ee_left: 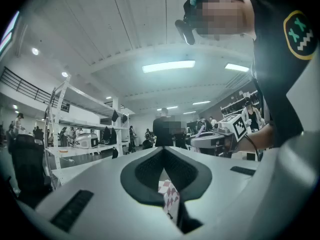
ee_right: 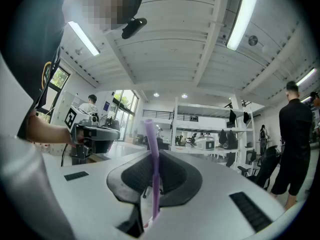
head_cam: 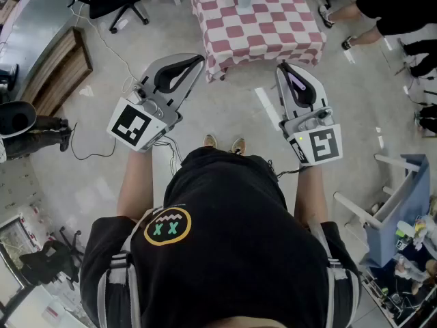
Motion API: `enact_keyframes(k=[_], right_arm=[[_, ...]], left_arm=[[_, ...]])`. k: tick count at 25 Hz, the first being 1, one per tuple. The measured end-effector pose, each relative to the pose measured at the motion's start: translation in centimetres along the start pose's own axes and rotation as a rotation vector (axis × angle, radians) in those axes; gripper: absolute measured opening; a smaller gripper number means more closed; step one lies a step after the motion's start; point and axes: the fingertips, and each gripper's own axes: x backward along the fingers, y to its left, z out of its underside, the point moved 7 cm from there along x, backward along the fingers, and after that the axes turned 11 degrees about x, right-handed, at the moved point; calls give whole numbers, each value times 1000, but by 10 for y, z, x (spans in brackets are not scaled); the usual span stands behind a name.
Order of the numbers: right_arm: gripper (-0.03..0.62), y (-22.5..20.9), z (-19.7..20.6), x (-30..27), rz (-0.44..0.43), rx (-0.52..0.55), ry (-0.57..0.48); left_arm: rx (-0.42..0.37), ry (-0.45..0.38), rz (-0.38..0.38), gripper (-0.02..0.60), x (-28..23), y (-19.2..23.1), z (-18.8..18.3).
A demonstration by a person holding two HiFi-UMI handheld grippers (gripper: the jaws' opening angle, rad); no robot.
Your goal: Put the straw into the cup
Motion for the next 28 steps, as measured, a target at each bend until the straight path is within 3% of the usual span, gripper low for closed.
enact_keyframes(k=[16,20,28], right_arm=[[51,2,1,-3,-13,0,-2],[51,1,2,-1,-10,0,-3],[51,-3,3,2,-7,-4,-4]], left_arm=[[-1,2,5,18,-3,2,0],[-38,5,15,18,-1,4,6],[1,7,5,18,-8,0,1]])
